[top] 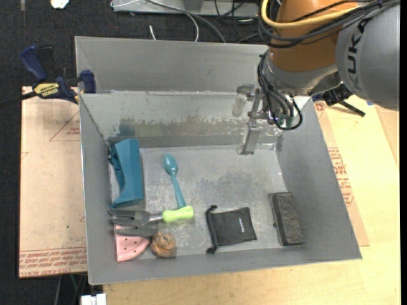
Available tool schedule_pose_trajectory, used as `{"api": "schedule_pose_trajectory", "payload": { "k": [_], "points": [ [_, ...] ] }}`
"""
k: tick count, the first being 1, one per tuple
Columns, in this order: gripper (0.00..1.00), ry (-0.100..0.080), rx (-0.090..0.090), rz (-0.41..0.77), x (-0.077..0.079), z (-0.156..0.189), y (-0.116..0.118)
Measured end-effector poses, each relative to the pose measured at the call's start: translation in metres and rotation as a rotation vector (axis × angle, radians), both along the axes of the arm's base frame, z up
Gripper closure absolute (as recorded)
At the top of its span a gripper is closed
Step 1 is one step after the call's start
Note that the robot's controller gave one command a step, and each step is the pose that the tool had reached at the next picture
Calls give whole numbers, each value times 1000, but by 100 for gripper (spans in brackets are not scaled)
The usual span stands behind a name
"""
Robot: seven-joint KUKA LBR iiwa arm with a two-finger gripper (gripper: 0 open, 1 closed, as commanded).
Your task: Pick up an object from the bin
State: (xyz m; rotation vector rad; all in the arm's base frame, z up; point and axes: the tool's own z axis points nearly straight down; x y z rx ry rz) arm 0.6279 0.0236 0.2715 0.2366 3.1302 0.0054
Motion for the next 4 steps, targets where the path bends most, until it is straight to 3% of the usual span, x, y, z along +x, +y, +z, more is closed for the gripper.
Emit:
{"api": "schedule_pose_trajectory", "payload": {
  "k": [1, 2, 3, 4],
  "points": [
    [0, 0, -1, 38, -57, -85, 43],
    [0, -18, -2, 189, -13, -142, 11],
    [0, -7, 1, 239, -76, -169, 37],
    [0, -2, 2, 246, -127, -183, 46]
  ]
}}
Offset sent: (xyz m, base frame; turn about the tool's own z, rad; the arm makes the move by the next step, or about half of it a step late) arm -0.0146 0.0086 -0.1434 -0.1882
